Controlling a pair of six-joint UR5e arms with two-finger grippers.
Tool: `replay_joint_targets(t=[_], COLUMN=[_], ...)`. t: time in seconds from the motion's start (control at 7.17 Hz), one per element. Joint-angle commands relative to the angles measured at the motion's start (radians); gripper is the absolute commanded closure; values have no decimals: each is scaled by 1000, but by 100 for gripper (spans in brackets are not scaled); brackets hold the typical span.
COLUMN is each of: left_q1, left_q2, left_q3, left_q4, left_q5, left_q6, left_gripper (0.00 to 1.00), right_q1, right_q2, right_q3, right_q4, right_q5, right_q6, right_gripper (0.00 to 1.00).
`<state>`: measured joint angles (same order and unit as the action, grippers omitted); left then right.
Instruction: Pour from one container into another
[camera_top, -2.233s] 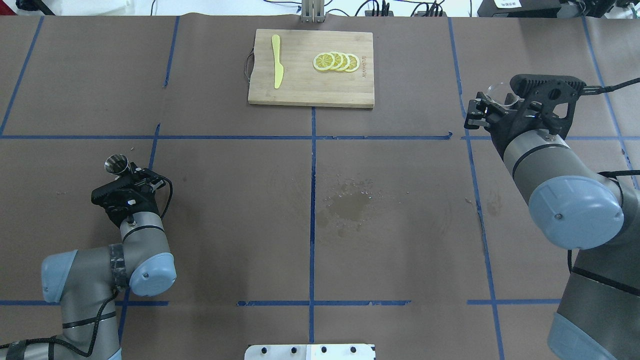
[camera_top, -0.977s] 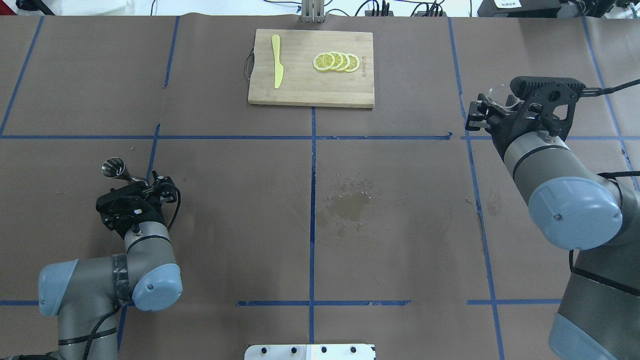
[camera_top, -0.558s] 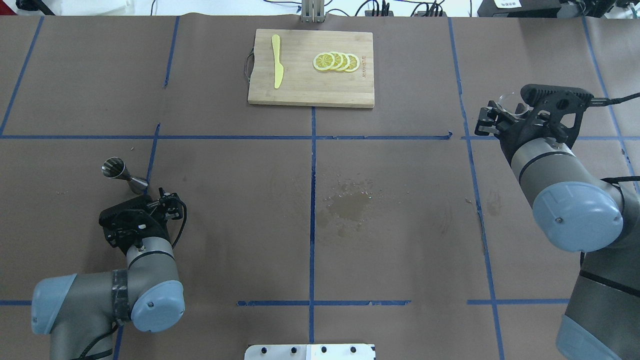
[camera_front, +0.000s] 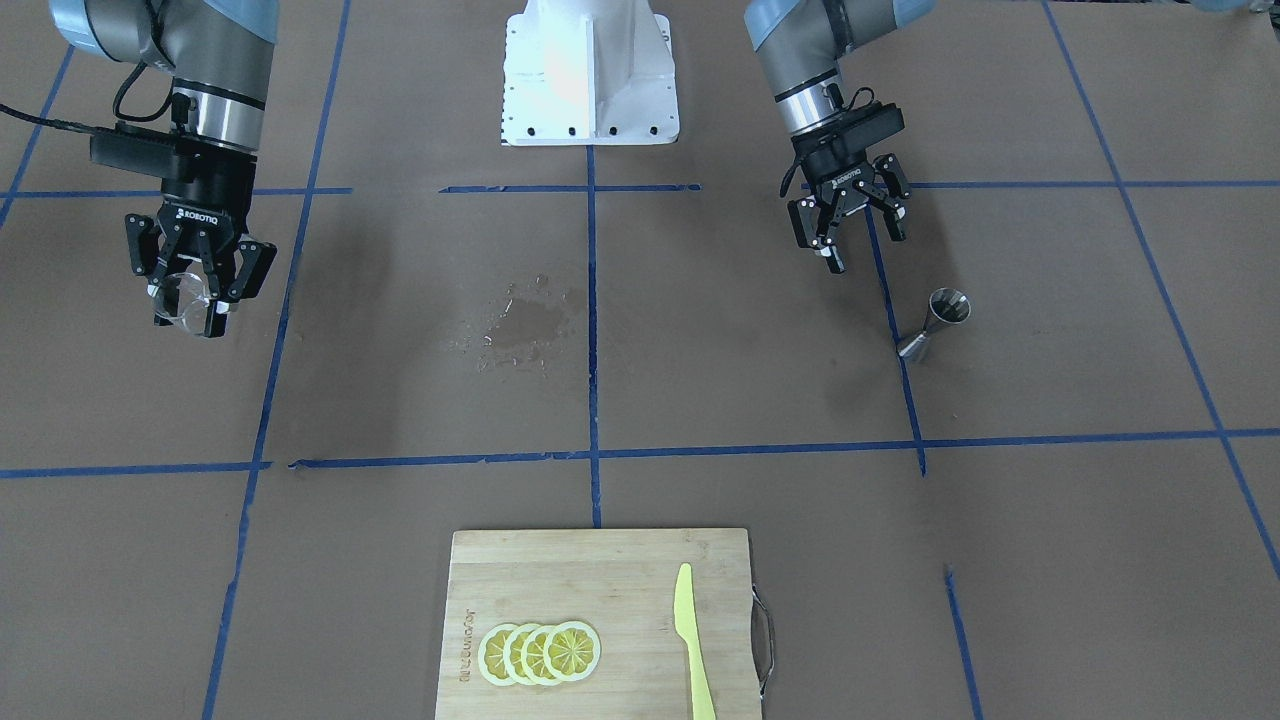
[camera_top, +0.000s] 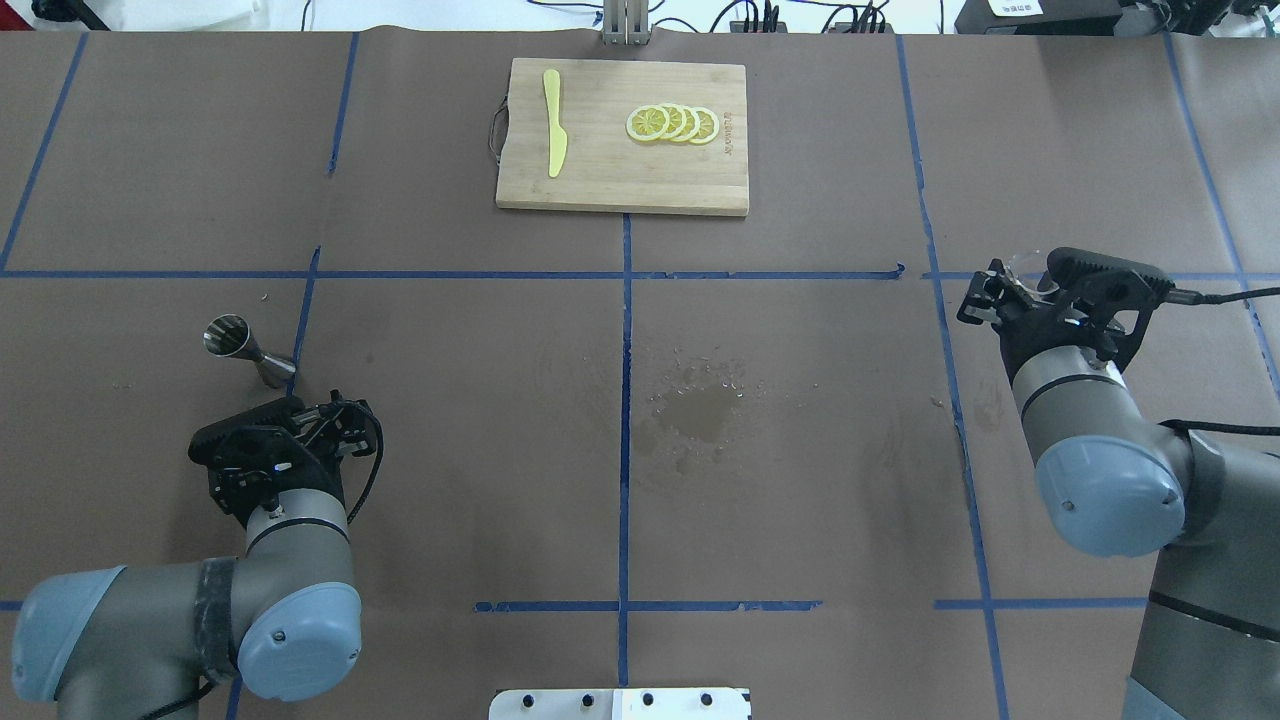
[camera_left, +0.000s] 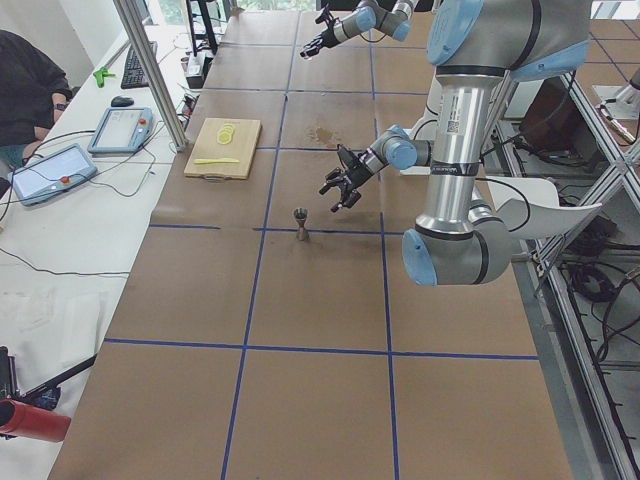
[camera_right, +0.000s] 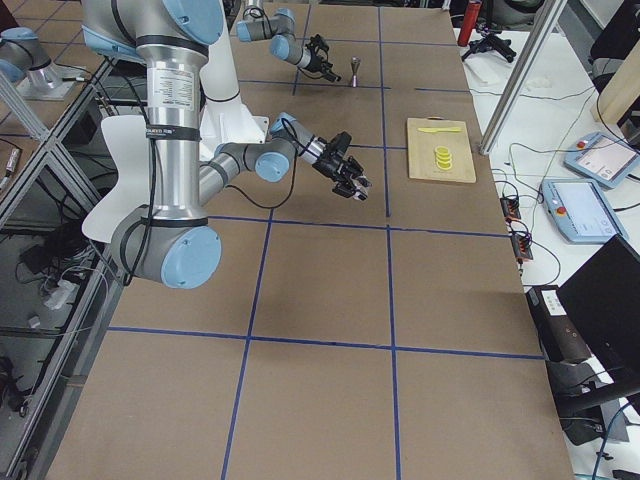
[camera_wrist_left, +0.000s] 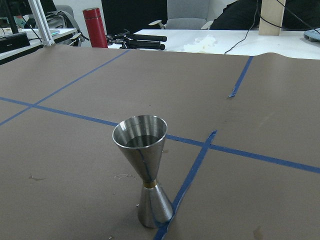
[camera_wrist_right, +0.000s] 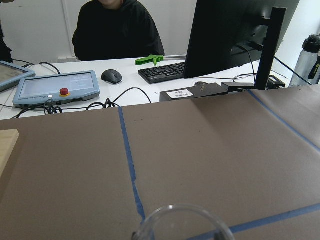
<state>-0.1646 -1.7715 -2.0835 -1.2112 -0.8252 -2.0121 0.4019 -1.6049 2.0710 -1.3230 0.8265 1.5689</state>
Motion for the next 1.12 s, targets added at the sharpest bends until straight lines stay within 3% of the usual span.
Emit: replay_joint_targets(t=[0.0, 0.28, 0.42, 0.98], left_q1=[-3, -51, -111, -281], left_q2=[0, -23, -76, -199], left_q3=[-135, -255, -276, -299], left_q4=[24, 54, 61, 99], left_q5=[-55, -159, -205, -298], left_q6=[108, 254, 351, 587], left_gripper=[0, 0, 0, 0], right_q1=[-89, -136, -168, -238], right_q2=[-26, -62, -69, -73], right_q3=[-28, -69, -100, -189], right_q4=[5, 5, 5, 2], right_q5=[-100, -151, -197, -218], right_q6=[117, 186, 222, 377], right_gripper=[100, 100, 100, 100])
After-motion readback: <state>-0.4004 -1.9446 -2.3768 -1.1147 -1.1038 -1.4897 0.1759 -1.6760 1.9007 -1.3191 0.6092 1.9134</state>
